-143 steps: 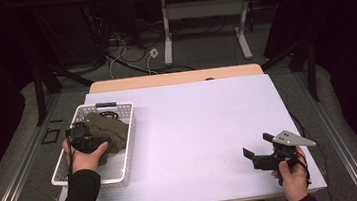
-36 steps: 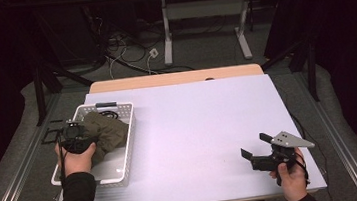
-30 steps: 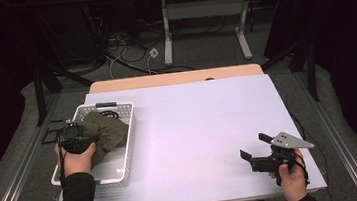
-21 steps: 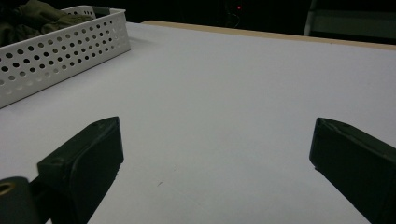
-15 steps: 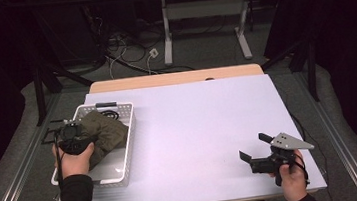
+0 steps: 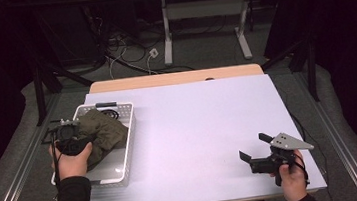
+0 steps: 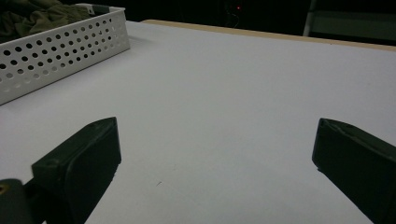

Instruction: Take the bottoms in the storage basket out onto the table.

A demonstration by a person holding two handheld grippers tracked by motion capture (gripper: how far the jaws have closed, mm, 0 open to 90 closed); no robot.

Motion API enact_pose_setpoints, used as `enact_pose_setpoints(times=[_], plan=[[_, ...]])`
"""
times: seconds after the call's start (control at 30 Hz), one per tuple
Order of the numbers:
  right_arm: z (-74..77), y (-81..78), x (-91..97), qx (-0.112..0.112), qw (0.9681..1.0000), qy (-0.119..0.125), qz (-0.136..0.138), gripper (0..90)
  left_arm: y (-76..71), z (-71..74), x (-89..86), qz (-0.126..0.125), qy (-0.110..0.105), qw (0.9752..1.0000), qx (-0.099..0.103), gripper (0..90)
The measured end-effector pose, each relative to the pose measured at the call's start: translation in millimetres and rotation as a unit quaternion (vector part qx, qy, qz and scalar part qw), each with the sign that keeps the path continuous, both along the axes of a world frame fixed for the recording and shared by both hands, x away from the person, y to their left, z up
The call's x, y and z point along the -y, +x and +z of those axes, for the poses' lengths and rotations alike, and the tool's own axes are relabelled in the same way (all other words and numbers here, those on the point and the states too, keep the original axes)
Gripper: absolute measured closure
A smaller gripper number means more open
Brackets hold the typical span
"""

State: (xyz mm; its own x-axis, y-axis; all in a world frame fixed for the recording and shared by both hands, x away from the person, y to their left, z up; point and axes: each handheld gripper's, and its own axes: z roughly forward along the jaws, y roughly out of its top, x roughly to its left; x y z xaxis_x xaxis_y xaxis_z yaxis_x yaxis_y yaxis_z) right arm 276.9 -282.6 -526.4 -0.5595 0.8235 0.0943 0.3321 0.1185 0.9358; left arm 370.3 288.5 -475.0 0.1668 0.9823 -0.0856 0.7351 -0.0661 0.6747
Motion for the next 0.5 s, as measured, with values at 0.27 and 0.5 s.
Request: enact_pose_setpoints(times=[0.27, 0.5], plan=[[-0.5, 0.4, 0.0, -0.003, 1.0, -0.003, -0.001, 1.1, -7.3, 5.9, 2.9, -0.01, 0.006, 0.9997, 0.022, 71.6], [-0.8, 0.5, -0.2, -0.003, 1.0, -0.004, -0.001, 1.1, -14.2, 10.2, 4.6, -0.017, 0.009, 0.999, 0.042, 71.8]])
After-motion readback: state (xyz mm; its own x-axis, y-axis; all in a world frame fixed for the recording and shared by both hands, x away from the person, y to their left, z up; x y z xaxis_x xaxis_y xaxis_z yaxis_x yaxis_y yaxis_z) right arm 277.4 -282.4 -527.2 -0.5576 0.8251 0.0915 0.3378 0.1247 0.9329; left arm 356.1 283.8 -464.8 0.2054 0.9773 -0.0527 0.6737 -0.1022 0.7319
